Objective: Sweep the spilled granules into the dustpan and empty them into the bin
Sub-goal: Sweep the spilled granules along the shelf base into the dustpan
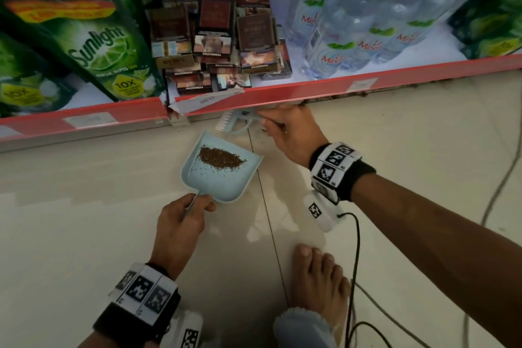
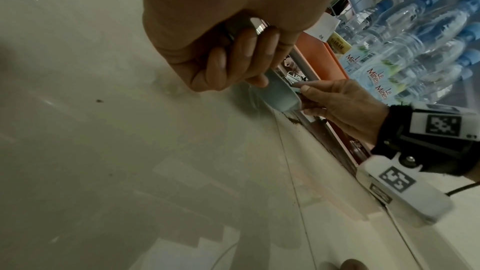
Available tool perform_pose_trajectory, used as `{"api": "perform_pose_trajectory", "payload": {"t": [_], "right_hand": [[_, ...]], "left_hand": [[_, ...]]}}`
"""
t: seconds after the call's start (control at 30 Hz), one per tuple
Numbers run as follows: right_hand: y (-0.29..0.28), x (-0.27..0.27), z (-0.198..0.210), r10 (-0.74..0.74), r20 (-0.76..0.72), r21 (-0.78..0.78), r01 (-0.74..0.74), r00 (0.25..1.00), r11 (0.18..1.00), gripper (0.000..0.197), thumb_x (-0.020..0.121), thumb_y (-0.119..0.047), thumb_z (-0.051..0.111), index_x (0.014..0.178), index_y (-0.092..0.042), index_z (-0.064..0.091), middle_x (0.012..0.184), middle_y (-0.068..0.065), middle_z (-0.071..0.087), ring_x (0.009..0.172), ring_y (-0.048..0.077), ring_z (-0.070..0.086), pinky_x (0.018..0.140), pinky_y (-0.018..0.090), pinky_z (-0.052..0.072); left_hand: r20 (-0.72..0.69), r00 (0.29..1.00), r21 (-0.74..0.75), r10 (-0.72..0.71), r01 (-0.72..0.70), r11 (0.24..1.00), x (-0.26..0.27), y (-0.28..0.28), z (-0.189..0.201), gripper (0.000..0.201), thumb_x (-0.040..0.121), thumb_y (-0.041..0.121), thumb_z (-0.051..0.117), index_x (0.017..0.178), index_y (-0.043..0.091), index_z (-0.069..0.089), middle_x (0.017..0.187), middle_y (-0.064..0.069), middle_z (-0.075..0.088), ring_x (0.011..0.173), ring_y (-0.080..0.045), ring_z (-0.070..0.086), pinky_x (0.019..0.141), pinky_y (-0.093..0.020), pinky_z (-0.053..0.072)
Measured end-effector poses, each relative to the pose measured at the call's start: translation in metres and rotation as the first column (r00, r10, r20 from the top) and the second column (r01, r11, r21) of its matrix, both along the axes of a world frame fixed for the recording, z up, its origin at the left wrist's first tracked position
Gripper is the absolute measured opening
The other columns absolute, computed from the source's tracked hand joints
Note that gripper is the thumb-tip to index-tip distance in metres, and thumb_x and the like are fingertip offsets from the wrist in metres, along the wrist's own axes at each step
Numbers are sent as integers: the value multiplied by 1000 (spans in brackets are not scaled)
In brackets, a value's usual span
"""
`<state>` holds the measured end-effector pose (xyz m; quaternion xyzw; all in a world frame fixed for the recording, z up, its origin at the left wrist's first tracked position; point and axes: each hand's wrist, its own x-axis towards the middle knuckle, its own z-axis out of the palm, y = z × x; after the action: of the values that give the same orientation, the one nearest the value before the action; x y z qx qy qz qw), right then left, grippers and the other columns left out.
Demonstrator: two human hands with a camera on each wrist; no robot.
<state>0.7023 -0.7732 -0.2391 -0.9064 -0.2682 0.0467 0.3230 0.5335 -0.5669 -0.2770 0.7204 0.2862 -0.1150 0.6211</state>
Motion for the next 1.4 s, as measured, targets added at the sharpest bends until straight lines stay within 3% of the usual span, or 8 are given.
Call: {"api": "perform_pose_trajectory", "payload": {"t": [0.23, 0.4, 0.63, 0.77, 0.93, 1.03, 1.17, 1.4], "right_hand": [[-93, -5, 19, -1, 56, -354, 21, 998, 935, 26, 98, -18, 55, 119, -14, 71, 89, 16, 66, 82, 39, 66, 79, 41, 52], [-114, -4, 24, -116, 77, -164, 128, 990, 978, 23, 97, -16, 59, 115, -12, 72, 81, 7, 68, 68, 23, 69, 74, 40, 57], [-11, -2, -7, -163, -59, 225, 172, 985, 959, 23, 96, -16, 63, 114, -7, 73, 98, -2, 74, 80, 8, 69, 82, 23, 56], [27, -2, -18, -246, -78, 226, 258, 966, 939, 19, 95, -22, 62, 102, -13, 77, 84, -5, 74, 72, 7, 65, 76, 25, 55], [0, -1, -18, -139, 43, -142, 144, 989, 979, 29, 95, -27, 56, 121, -27, 70, 112, 3, 72, 96, 28, 68, 81, 37, 55], [-50, -11, -13, -156, 76, -238, 170, 985, 956, 27, 95, -29, 56, 117, -25, 71, 92, 7, 70, 87, 33, 65, 74, 39, 55], [-95, -22, -5, -327, 111, -79, 336, 938, 938, 21, 94, -27, 64, 108, -19, 77, 66, 5, 62, 58, 24, 59, 63, 35, 53], [-64, 15, -17, -555, 49, 49, 553, 830, 832, 28, 94, -28, 59, 84, -7, 74, 73, 14, 71, 68, 33, 65, 68, 34, 52]], "left_hand": [[-14, 999, 8, 37, -37, 999, -5, 5, -3, 32, 79, 42, 58, 60, 17, 64, 43, 7, 38, 42, -9, 34, 49, -27, 28], [-13, 1000, -1, -1, 1, 1000, 0, -1, -2, 38, 67, 54, 55, 63, 18, 65, 44, 6, 38, 42, -9, 35, 48, -27, 30], [11, 1000, -11, -20, 20, 1000, 1, -1, -2, 34, 77, 47, 57, 64, 16, 65, 45, 7, 37, 43, -8, 34, 49, -26, 29], [16, 1000, -9, 10, -10, 1000, -2, 1, -3, 38, 78, 45, 56, 66, 10, 65, 43, 8, 37, 41, -7, 34, 50, -26, 28], [9, 1000, -12, 10, -10, 1000, -1, 0, -2, 42, 70, 52, 56, 63, 12, 64, 43, 7, 37, 42, -9, 33, 51, -28, 27], [23, 1000, -16, -5, 5, 1000, 0, 0, -2, 44, 67, 56, 54, 63, 14, 64, 43, 8, 37, 42, -9, 34, 51, -28, 28], [35, 999, -14, -22, 22, 1000, 4, -5, -2, 44, 67, 55, 54, 62, 13, 64, 43, 7, 37, 42, -9, 34, 51, -27, 28], [60, 996, -23, -73, 74, 997, 14, -15, 3, 40, 71, 53, 55, 64, 15, 65, 46, 4, 37, 44, -10, 33, 48, -25, 28]]}}
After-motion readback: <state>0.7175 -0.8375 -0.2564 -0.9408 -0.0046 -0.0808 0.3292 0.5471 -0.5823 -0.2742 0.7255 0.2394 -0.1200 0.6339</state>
